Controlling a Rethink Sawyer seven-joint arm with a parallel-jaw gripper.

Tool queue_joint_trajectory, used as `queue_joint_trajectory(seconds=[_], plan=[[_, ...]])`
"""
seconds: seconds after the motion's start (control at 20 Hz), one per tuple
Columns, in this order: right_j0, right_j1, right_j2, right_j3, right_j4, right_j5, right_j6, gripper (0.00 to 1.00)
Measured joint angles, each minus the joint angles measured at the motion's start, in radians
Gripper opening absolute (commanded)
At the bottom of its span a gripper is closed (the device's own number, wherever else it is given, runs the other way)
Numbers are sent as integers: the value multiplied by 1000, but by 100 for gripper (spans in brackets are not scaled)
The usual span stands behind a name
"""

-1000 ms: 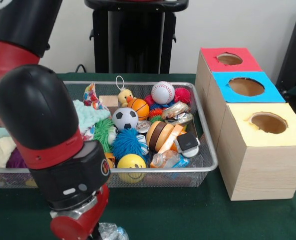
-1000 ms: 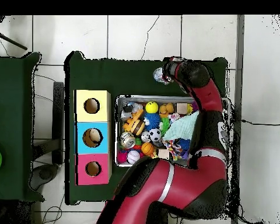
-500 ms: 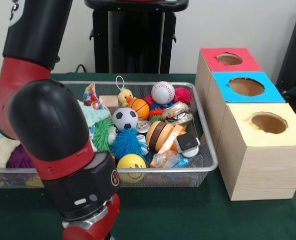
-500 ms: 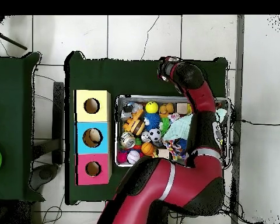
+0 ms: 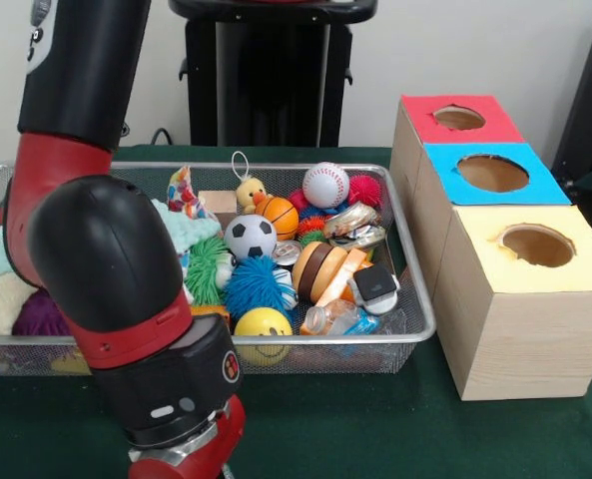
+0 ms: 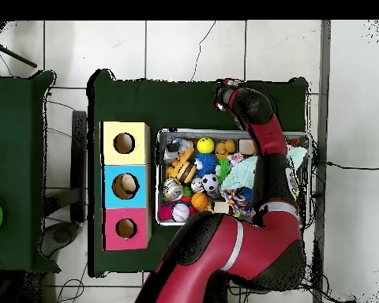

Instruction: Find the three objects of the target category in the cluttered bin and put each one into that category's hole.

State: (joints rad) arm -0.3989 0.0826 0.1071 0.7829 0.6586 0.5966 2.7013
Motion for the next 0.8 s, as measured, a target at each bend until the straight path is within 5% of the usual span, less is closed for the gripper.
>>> queue_joint_trajectory(seconds=[0.35,0.8], plan=[[-35,-58,36,126,-1,-55,0,0],[-83,-198,68,405,-12,-91,0,0]])
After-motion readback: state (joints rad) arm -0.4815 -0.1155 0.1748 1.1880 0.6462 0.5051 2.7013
